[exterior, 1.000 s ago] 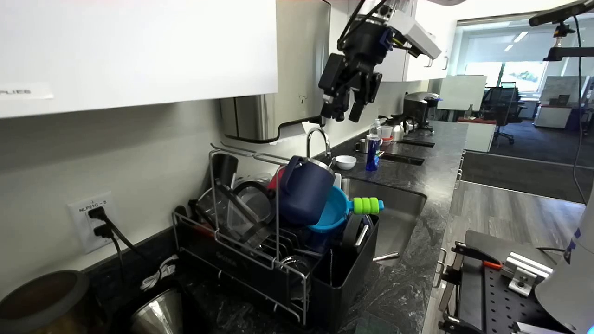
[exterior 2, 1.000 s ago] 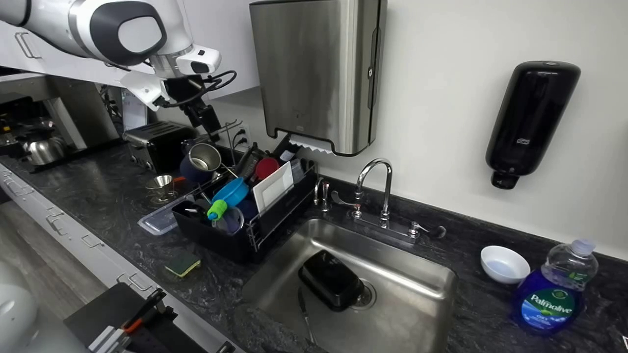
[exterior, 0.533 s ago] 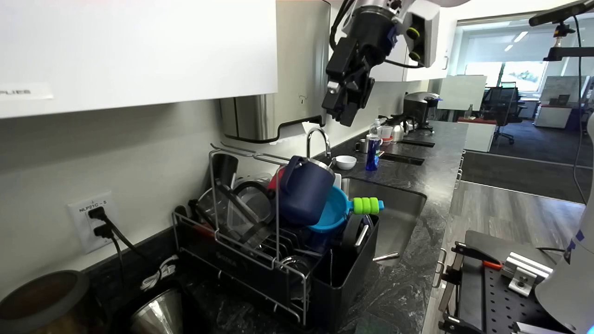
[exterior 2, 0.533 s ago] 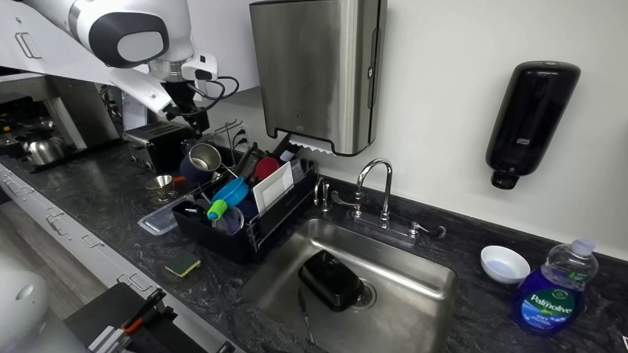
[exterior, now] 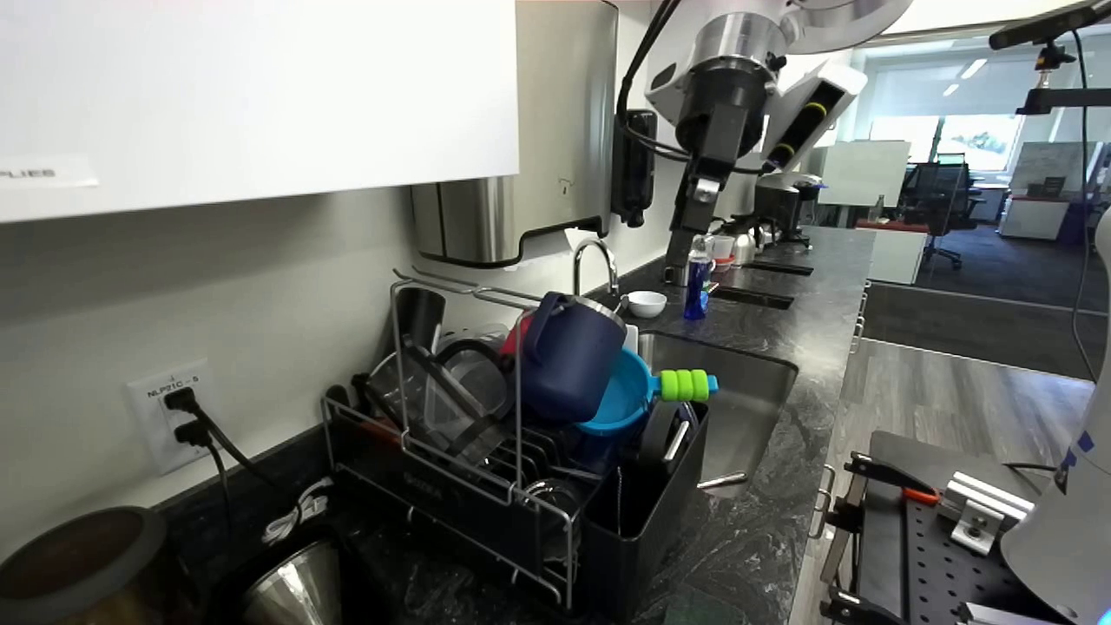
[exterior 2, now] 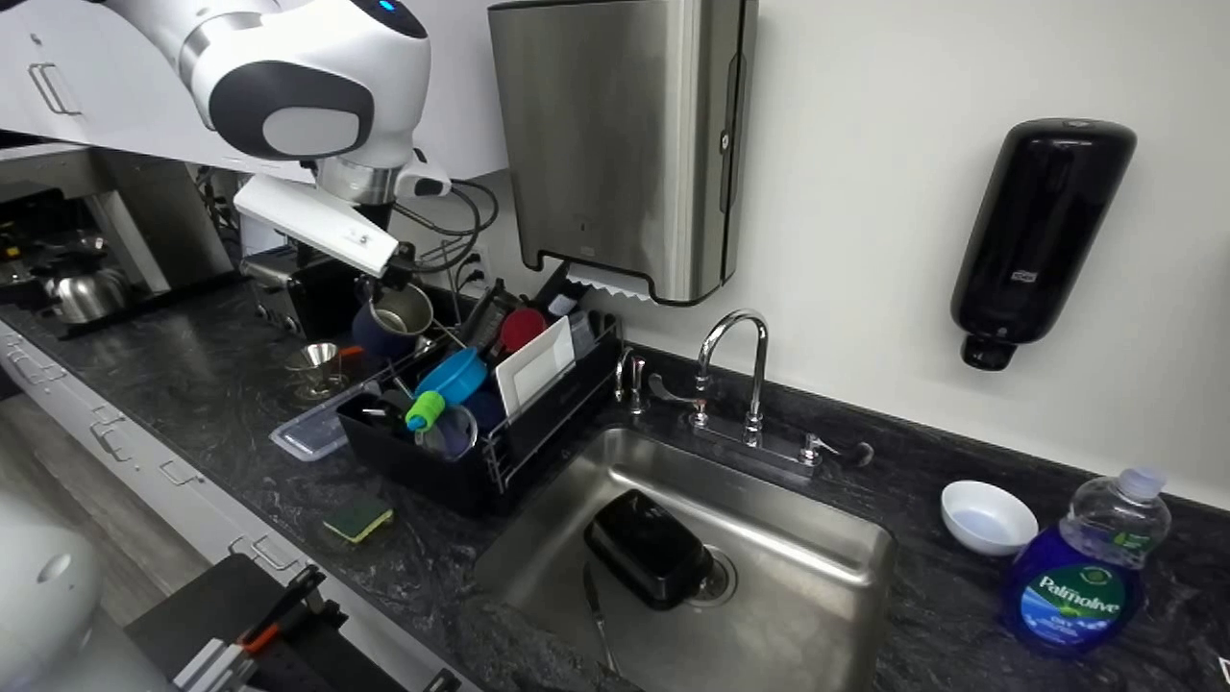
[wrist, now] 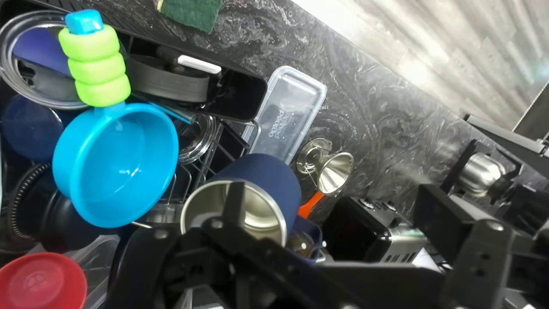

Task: Pick up the blue cup and place it in the sink

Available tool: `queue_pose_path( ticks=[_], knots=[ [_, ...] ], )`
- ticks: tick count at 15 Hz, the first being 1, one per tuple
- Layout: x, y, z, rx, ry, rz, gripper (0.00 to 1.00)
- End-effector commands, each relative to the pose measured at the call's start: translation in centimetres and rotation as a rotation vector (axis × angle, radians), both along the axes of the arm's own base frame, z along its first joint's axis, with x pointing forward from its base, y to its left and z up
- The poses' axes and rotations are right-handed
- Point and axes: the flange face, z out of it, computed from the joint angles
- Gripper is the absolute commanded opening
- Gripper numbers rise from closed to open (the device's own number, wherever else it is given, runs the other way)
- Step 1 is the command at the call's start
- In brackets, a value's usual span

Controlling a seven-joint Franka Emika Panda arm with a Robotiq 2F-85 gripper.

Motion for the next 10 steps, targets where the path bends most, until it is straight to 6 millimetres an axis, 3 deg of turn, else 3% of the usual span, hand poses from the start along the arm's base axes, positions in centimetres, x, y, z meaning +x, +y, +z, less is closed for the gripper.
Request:
queue_pose_path(
  ticks=[1, 6, 10],
  knots=[
    [0.0, 0.0, -0.3, -0.001, -0.001, 0.015, 1.00],
    [0.0, 0.2, -0.5, -0.004, -0.002, 0.028, 1.00],
    [-1.0, 0.7, 0.3, 0.118, -0.081, 0.157, 1.00]
  ],
)
